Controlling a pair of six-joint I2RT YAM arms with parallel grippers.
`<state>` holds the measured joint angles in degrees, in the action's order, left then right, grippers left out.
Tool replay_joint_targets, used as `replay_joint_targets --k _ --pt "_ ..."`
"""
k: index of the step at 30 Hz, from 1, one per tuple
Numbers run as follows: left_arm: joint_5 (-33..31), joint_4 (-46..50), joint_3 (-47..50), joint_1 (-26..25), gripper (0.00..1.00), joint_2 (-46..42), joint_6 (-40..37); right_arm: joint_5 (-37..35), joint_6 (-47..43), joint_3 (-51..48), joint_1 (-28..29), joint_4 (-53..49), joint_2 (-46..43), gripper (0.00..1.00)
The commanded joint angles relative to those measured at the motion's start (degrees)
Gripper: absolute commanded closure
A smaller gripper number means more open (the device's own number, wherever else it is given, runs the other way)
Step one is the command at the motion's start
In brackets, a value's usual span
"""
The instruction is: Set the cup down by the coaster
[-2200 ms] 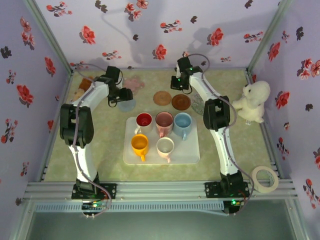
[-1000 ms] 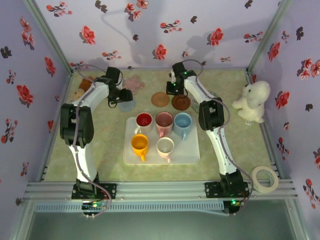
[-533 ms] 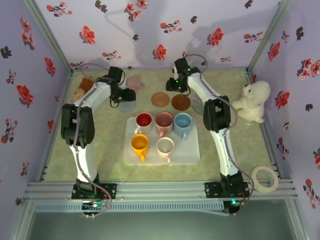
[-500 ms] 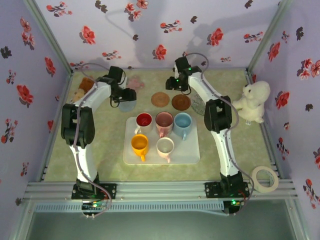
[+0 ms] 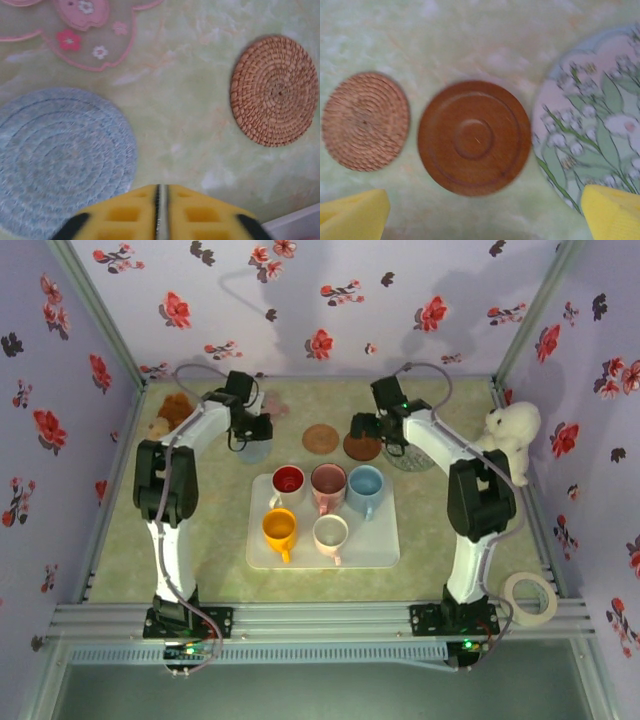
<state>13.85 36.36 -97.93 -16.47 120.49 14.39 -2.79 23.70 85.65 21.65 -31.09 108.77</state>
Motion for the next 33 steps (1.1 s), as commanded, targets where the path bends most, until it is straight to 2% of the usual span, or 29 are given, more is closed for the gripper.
replay_joint_targets --k 1,6,11,18,23,27,33 --pt "2.98 -0.8 -3.27 -0.51 0.97 3.29 -1.14 -6.46 4.44 -7.4 -0.46 3.57 -6.85 0.01" --pt "3.13 -0.59 -4.89 -0.78 1.0 6.43 -1.49 -12.07 7.86 -17.81 -0.56 4.64 -15.93 0.01" --pt "3.11 0.77 -5.19 -0.81 1.0 8.68 -1.49 -14.51 8.54 -22.02 -0.78 3.49 -21.55 0.01" --pt "2.85 1.82 -4.91 -0.7 1.0 10.12 -1.65 -15.54 8.24 -22.48 -1.52 1.65 -23.38 0.01" --pt "-0.66 4.25 -4.82 -0.57 1.0 9.94 -2.73 -15.49 8.36 -22.47 -1.61 1.64 -23.2 0.01" --pt "-3.4 6.35 -4.73 0.47 1.0 9.55 -4.64 -15.32 8.2 -22.48 -1.65 1.69 -23.03 0.01" --pt "-3.83 5.79 -2.63 2.64 1.0 7.73 -4.37 -15.14 7.93 -22.46 -1.7 1.82 -23.08 0.01"
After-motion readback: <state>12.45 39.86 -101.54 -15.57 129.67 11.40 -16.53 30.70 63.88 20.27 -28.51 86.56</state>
